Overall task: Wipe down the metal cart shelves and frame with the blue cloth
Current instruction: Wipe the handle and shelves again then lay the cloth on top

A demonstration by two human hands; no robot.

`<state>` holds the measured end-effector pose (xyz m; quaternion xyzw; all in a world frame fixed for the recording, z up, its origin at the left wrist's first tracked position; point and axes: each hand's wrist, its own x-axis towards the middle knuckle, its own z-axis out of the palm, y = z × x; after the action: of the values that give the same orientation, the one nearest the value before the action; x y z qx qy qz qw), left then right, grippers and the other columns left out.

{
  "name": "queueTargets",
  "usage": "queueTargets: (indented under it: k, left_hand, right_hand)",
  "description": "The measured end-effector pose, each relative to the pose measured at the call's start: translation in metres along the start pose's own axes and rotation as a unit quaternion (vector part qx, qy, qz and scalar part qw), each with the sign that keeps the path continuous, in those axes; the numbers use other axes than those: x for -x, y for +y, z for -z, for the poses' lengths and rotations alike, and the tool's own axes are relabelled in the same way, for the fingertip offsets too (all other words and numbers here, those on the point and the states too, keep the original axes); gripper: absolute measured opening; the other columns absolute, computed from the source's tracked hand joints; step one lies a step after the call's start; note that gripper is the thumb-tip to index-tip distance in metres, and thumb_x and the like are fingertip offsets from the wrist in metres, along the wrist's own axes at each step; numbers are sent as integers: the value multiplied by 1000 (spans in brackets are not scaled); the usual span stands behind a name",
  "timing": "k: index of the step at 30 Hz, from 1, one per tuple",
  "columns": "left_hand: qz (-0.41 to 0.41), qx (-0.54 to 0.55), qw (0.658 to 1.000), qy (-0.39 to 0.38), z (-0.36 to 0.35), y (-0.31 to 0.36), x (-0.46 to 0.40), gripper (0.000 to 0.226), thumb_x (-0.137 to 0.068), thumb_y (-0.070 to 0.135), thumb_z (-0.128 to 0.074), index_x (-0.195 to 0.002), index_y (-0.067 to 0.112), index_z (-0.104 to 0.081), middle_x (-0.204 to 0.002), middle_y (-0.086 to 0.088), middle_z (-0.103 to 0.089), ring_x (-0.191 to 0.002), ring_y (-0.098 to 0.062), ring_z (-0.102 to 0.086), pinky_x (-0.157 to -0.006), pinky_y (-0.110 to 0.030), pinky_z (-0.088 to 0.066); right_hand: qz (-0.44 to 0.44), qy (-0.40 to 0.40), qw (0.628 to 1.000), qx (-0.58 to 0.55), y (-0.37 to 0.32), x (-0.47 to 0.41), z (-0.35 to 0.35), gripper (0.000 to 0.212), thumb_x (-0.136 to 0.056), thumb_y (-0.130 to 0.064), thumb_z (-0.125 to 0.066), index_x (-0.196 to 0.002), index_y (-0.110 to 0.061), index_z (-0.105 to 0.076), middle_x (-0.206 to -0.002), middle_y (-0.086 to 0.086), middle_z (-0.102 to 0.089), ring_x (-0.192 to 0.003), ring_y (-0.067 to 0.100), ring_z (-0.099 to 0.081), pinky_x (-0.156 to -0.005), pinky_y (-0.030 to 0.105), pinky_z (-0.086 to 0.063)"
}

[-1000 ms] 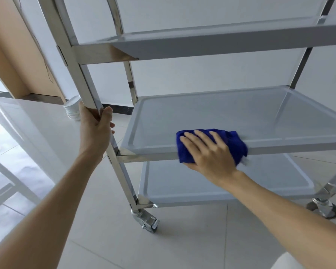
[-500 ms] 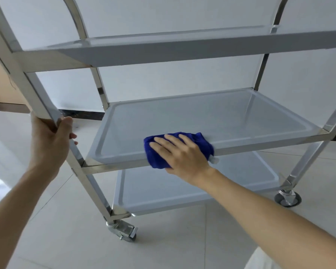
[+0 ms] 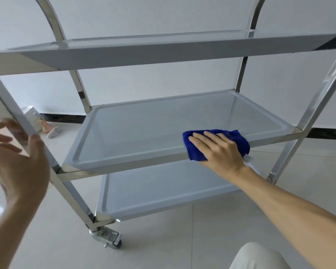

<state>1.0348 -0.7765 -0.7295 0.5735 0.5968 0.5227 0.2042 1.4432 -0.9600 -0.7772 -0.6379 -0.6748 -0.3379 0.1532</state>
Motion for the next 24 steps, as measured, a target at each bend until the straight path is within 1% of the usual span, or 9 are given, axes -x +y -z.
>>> queueTargets:
  k: [3, 4, 5, 7, 9, 11, 17, 20, 24]
  left_hand:
    - [-177, -14, 983, 38, -16, 29, 57, 18, -93, 50, -46, -94, 32, -47, -96, 10, -47, -80, 2, -49, -77, -9, -37]
    - [-234, -20, 972, 2, -26, 38, 73, 5, -95, 35, -52, -98, 35, -49, -98, 15, -43, -80, 3, -47, -79, -12, -38]
    - [-265, -39, 963, -37, -38, 44, 82, 17, -94, 21, -58, -108, 32, -55, -104, 16, -44, -84, 0, -49, -84, -24, -45]
    - [-278, -96, 947, -130, -61, 50, 88, 31, -93, 13, -63, -123, 18, -58, -121, -4, -50, -101, -23, -55, -95, -49, -46]
    - [-269, -165, 929, -191, -78, 53, 89, 37, -94, 20, -63, -130, 16, -57, -133, -15, -48, -118, -36, -49, -104, -53, -37]
    - [-275, -198, 911, -235, -88, 54, 93, 40, -98, 29, -57, -136, 19, -53, -142, -11, -45, -128, -34, -44, -107, -50, -32]
    - [-285, -327, 860, -269, -96, 43, 84, 65, -95, 59, -5, -154, 41, -25, -162, 4, -27, -149, -24, -22, -121, -48, -12]
    - [-282, -345, 850, -282, -98, 38, 77, 71, -90, 63, 5, -154, 46, -19, -163, 11, -23, -150, -22, -20, -123, -46, -12]
    - [-277, -332, 855, -284, -104, 41, 75, 75, -88, 65, 9, -152, 48, -26, -160, 15, -28, -147, -20, -27, -120, -44, -20]
  right_hand:
    - [-20, 0, 1000, 10, -13, 1, 2, 78, -48, -26, -97, -121, -15, -72, -120, 2, -72, -103, 28, -72, -78, 45, -59]
    - [-30, -3, 999, 12, -19, 1, 4, 79, -48, -27, -98, -121, -16, -71, -120, 2, -72, -103, 29, -71, -80, 46, -59]
    - [-39, -7, 999, 17, -25, 1, 5, 78, -49, -28, -97, -122, -16, -71, -121, 2, -72, -104, 29, -71, -81, 46, -59]
    - [-54, -14, 998, 28, -37, 1, 9, 75, -52, -29, -96, -122, -18, -71, -121, 1, -72, -105, 28, -71, -82, 46, -59]
    - [-72, -20, 997, 33, -49, 0, 12, 71, -57, -27, -93, -123, -19, -70, -123, 0, -71, -108, 27, -70, -85, 46, -57]
    - [-85, -19, 996, 24, -62, -1, 14, 65, -64, -22, -88, -125, -18, -69, -126, 1, -69, -112, 28, -67, -88, 49, -55]
    - [3, -17, 1000, -16, -46, 5, 21, 67, -71, -20, -80, -135, -21, -61, -136, -2, -63, -121, 26, -61, -93, 48, -51]
    - [25, -34, 999, -17, -1, 23, 24, 71, -71, -24, -80, -138, -22, -58, -140, -4, -59, -125, 23, -59, -98, 46, -49]
    - [-30, -66, 997, -11, 62, 60, 34, 74, -72, -24, -77, -142, -24, -54, -146, -5, -54, -132, 20, -54, -107, 44, -43]
